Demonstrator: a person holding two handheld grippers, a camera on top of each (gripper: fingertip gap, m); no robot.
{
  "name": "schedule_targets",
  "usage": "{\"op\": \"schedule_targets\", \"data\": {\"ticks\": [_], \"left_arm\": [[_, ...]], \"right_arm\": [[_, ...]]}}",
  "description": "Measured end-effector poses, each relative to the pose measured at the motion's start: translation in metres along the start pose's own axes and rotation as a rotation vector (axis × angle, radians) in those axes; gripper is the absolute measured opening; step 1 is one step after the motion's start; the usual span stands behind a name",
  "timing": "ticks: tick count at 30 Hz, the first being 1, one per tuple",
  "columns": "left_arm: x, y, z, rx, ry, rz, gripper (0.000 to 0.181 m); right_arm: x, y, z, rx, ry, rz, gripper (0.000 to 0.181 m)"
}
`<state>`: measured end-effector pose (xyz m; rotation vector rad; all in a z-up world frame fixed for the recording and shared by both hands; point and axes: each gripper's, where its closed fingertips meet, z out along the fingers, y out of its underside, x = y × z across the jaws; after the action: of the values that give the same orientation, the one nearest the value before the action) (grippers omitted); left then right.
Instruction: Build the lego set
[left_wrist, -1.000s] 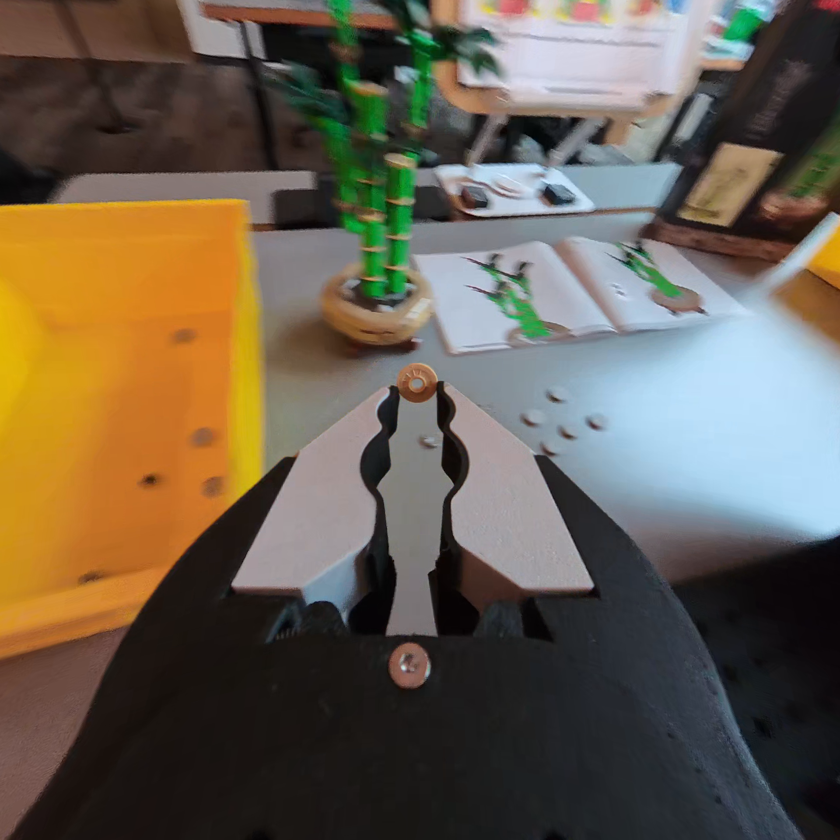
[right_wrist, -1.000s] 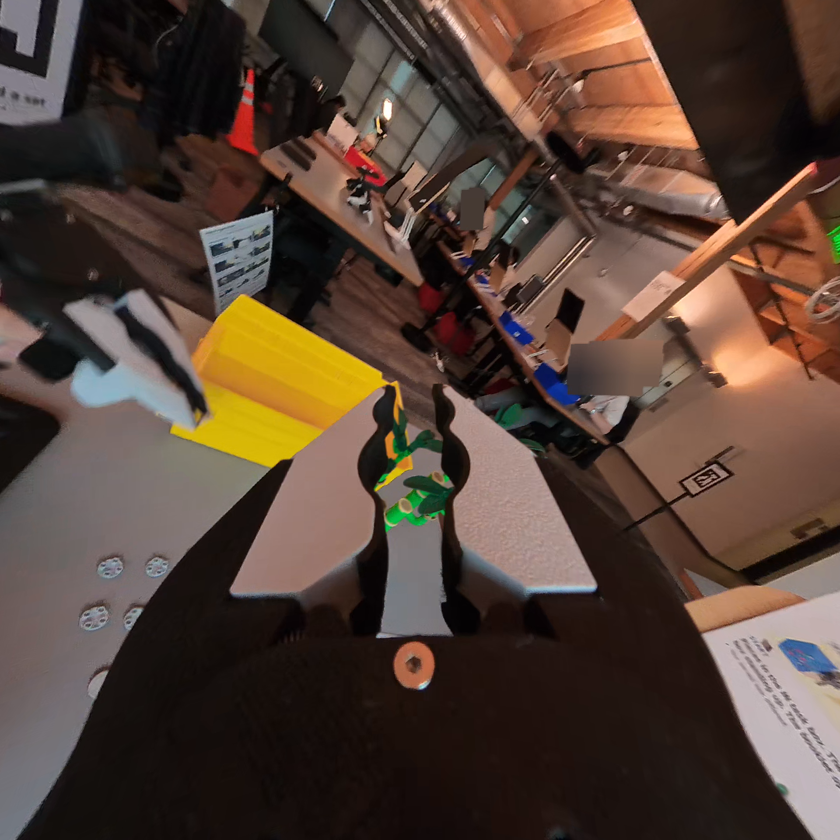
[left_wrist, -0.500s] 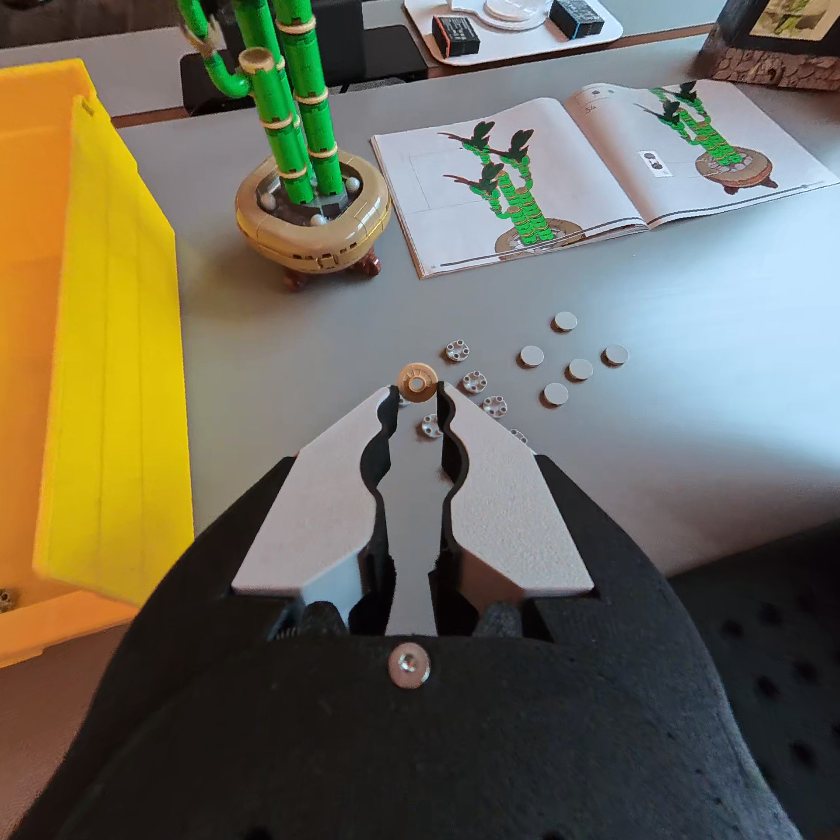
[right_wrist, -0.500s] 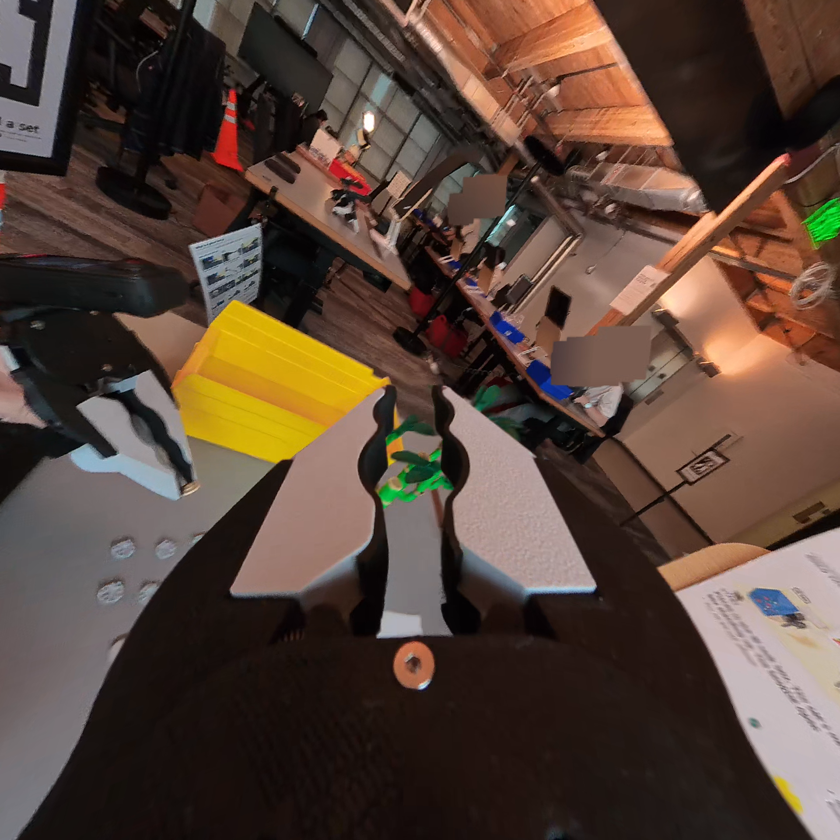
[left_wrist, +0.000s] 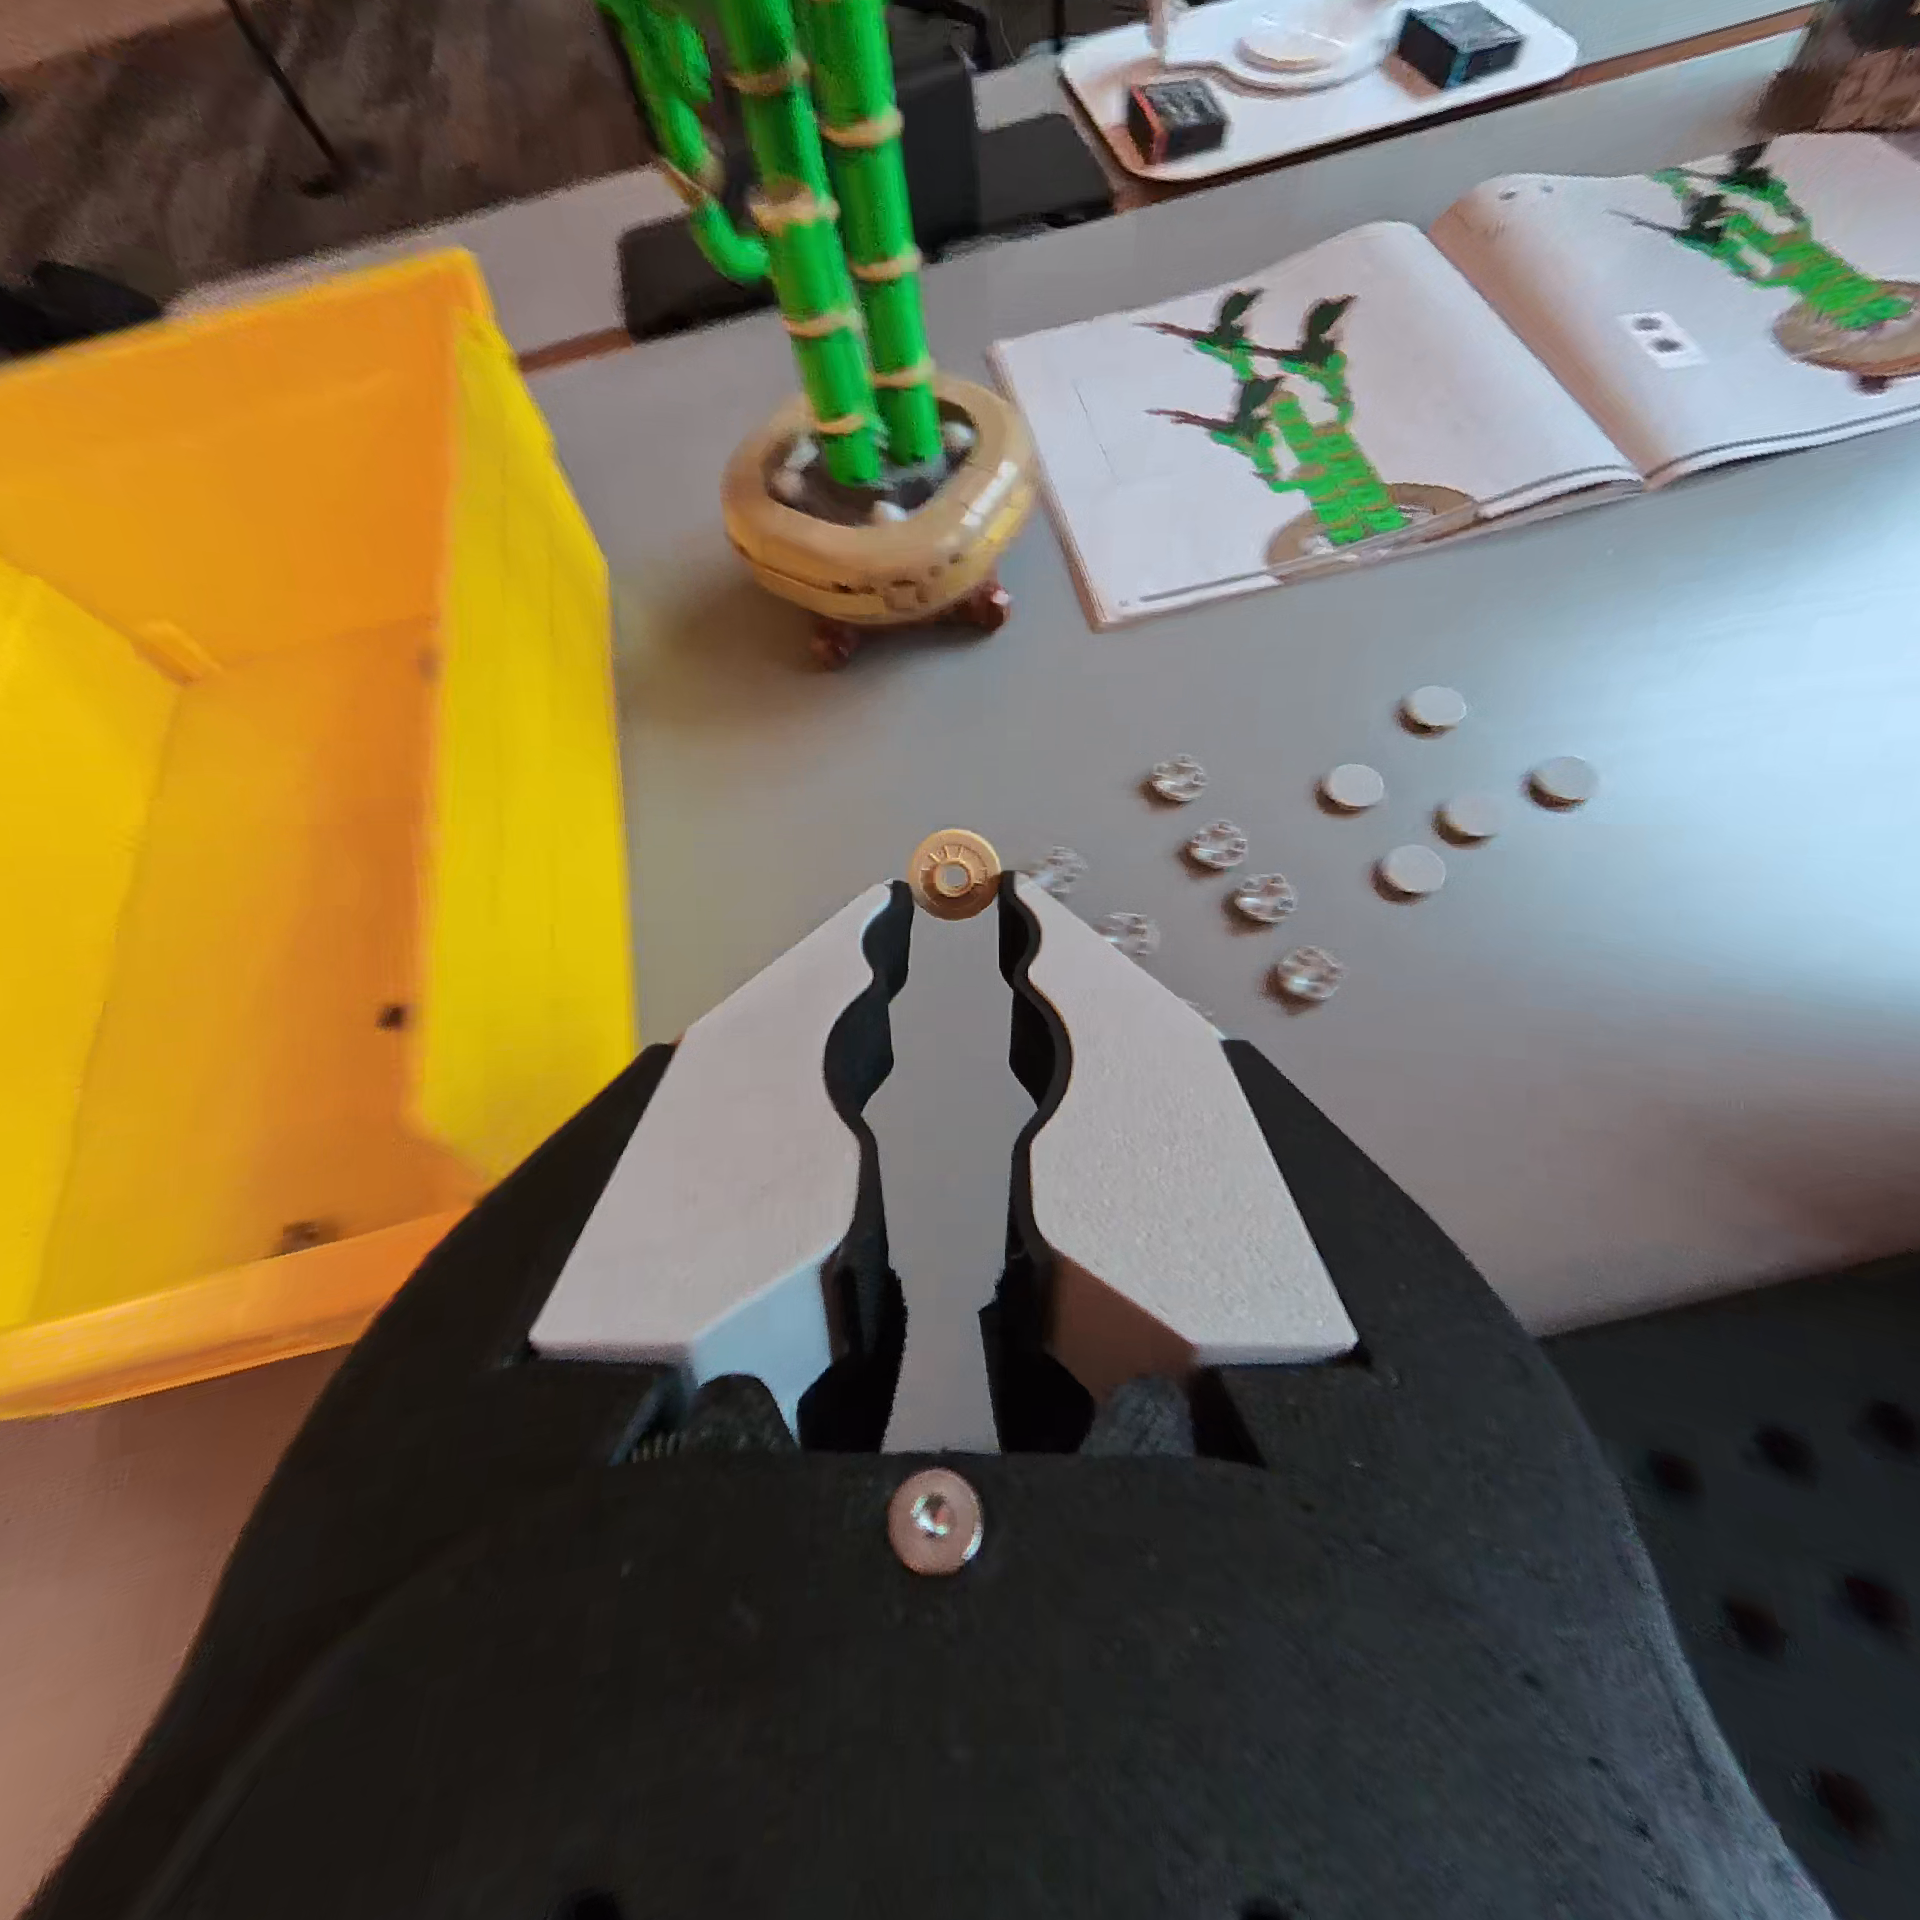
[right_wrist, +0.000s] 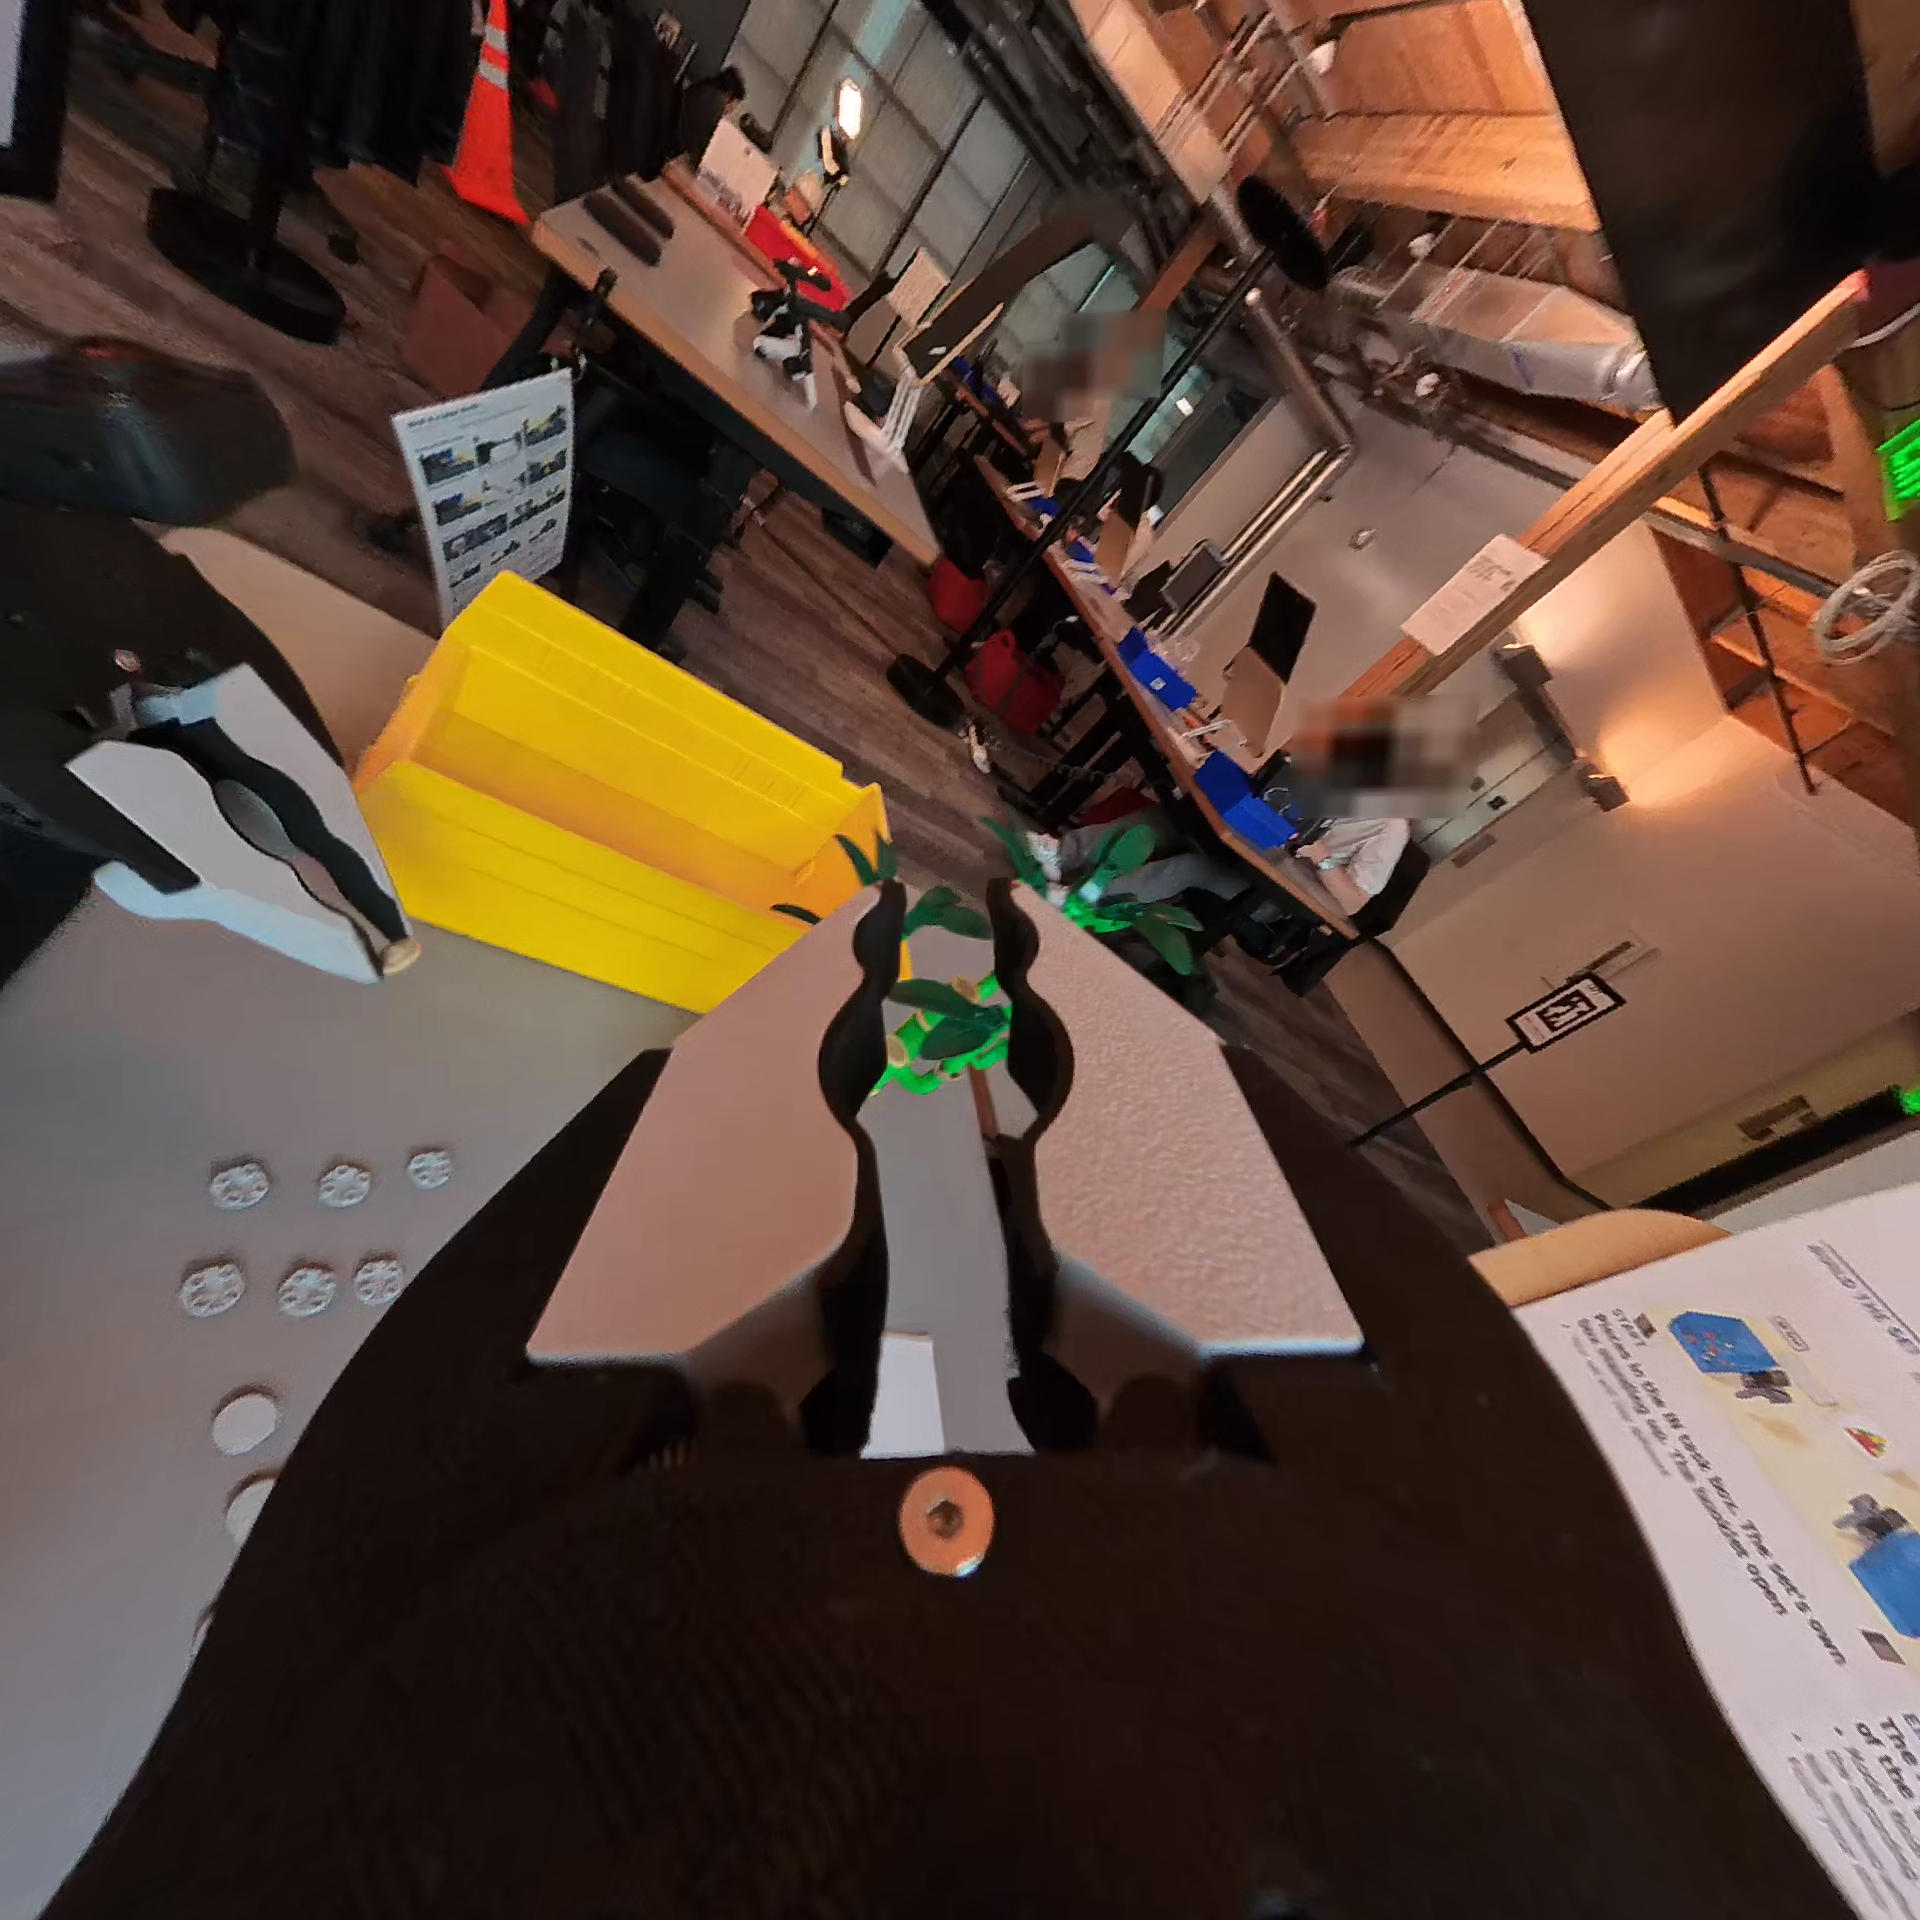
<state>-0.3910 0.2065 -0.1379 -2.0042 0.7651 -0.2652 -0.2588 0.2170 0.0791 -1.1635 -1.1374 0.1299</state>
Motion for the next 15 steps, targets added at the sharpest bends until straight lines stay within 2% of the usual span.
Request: {"op": "schedule_targets", "data": {"ticks": [2, 4, 7, 9, 12, 15], "left_arm": [[-0.035, -0.013, -0.015, -0.006, -0.136, 0.061, 0.015], [-0.088, -0.031, -0.035, -0.032, -0.32, 0.134, 0.015], [-0.162, -0.049, -0.045, -0.15, -0.474, 0.184, 0.015], [-0.19, -0.043, -0.025, -0.251, -0.384, 0.101, 0.015], [-0.204, -0.018, 0.019, -0.384, -0.14, -0.087, 0.015], [-0.212, 0.016, 0.046, -0.536, -0.03, -0.166, 0.015]], "right_arm": [[0.009, -0.004, -0.005, 0.023, 0.048, 0.01, 0.017], [0.014, -0.008, -0.01, 0.043, 0.072, 0.018, 0.016], [0.015, -0.011, -0.013, 0.056, 0.073, 0.023, 0.016], [0.013, -0.009, -0.01, 0.043, 0.064, 0.022, 0.016], [0.01, -0.002, -0.003, -0.001, 0.063, -0.001, 0.017], [0.007, 0.003, 0.004, -0.033, 0.051, -0.008, 0.017]]}}
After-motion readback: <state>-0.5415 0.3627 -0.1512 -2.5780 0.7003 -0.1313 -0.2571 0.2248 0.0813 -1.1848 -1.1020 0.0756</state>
